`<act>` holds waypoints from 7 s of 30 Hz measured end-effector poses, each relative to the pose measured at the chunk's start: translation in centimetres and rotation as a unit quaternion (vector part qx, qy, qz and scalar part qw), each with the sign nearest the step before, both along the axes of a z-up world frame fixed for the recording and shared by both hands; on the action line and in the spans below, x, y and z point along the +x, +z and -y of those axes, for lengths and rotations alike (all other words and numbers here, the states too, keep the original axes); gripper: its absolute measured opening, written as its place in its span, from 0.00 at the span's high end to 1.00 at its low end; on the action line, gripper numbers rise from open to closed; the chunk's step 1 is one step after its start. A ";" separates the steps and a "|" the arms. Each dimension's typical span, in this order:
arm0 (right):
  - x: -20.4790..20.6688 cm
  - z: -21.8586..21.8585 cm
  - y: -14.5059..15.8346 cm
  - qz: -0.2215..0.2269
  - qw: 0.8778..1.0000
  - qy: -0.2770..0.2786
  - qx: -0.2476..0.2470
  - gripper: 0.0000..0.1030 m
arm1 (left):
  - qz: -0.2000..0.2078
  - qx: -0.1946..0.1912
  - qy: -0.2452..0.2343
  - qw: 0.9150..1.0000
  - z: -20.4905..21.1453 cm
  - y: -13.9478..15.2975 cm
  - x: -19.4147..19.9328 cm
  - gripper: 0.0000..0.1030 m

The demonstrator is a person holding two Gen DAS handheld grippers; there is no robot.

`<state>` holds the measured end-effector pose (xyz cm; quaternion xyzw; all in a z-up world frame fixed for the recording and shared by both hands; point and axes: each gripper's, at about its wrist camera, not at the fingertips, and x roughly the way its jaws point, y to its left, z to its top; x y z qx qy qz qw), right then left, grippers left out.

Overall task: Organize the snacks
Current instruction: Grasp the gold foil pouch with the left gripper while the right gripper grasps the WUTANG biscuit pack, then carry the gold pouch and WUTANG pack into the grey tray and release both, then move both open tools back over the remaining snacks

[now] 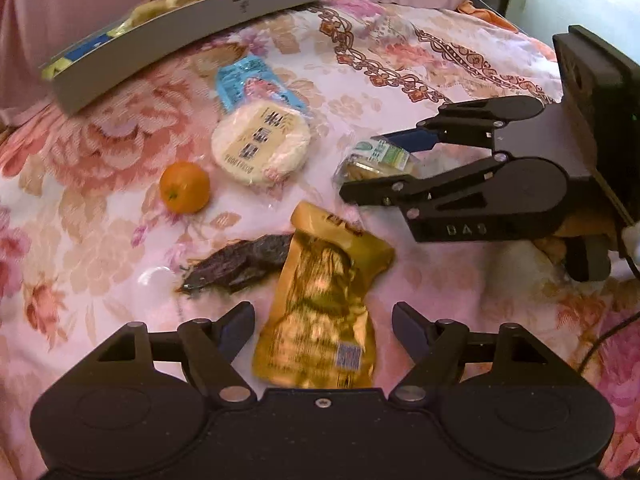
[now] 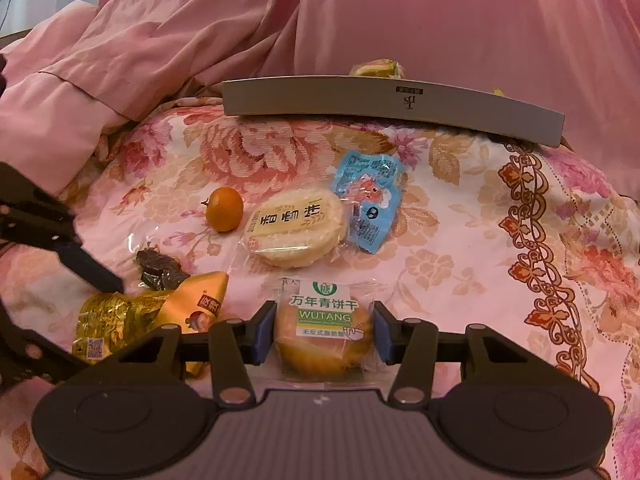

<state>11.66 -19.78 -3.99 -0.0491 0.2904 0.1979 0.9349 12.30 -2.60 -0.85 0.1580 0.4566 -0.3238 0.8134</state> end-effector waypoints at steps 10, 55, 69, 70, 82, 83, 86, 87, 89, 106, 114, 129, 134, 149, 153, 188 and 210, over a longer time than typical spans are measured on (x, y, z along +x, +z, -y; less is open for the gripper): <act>-0.2 0.1 -0.1 -0.004 1.000 -0.004 0.007 0.47 | 0.011 -0.010 0.022 1.000 0.6 -0.2 0.6 0.46; -2.0 0.1 1.8 0.027 0.999 -0.017 0.019 0.49 | 0.017 -0.101 0.189 0.977 -1.5 2.3 -0.9 0.59; 0.2 0.9 5.9 0.079 0.996 -0.034 0.036 0.49 | 0.109 -0.127 0.234 0.958 -2.2 8.0 4.5 0.58; 0.5 1.1 6.4 0.083 0.995 -0.035 0.038 0.49 | 0.120 -0.124 0.238 0.956 -2.2 8.6 5.2 0.58; 7.4 1.1 12.3 0.119 0.993 0.006 0.017 0.48 | 0.215 -0.145 0.298 0.919 -1.3 13.5 14.8 0.58; 8.2 1.1 12.8 0.125 0.992 0.005 0.017 0.48 | 0.222 -0.151 0.304 0.914 -1.2 13.5 15.4 0.58; 10.6 0.8 13.5 0.137 0.990 -0.004 0.014 0.48 | 0.232 -0.160 0.321 0.904 -1.0 13.2 17.1 0.58; 11.4 0.7 13.6 0.138 0.990 -0.009 0.013 0.48 | 0.233 -0.162 0.325 0.902 -1.1 12.9 17.5 0.58; 13.1 0.5 13.8 0.141 0.990 -0.019 0.011 0.48 | 0.235 -0.163 0.330 0.900 -1.3 12.4 18.2 0.58; 20.8 0.5 10.5 0.104 0.990 -0.094 0.033 0.48 | 0.197 -0.164 0.340 0.905 -1.9 7.3 21.5 0.58; 21.0 0.5 9.9 0.104 0.989 -0.098 0.039 0.48 | 0.192 -0.155 0.339 0.908 -1.9 7.1 21.9 0.54; 20.4 0.7 10.5 0.112 0.989 -0.098 0.024 0.34 | 0.213 -0.164 0.356 0.895 -2.2 8.8 20.6 0.21; 19.3 1.2 11.5 0.130 0.986 -0.101 0.025 0.20 | 0.232 -0.179 0.368 0.882 -2.9 10.1 19.2 0.08; 12.4 1.8 15.0 0.208 0.973 -0.091 0.034 0.00 | 0.291 -0.186 0.369 0.863 -3.9 12.7 11.6 0.01; 10.2 1.7 15.5 0.225 0.970 -0.083 0.037 0.00 | 0.303 -0.187 0.365 0.860 -4.2 13.0 9.3 0.01; -3.9 2.1 9.2 0.207 0.978 -0.011 0.011 0.00 | 0.230 -0.124 0.361 0.895 -6.4 4.7 -3.7 0.01; -6.1 -1.4 2.7 0.055 0.997 0.054 -0.015 0.00 | 0.163 -0.080 0.373 0.910 -7.9 0.4 -6.4 0.01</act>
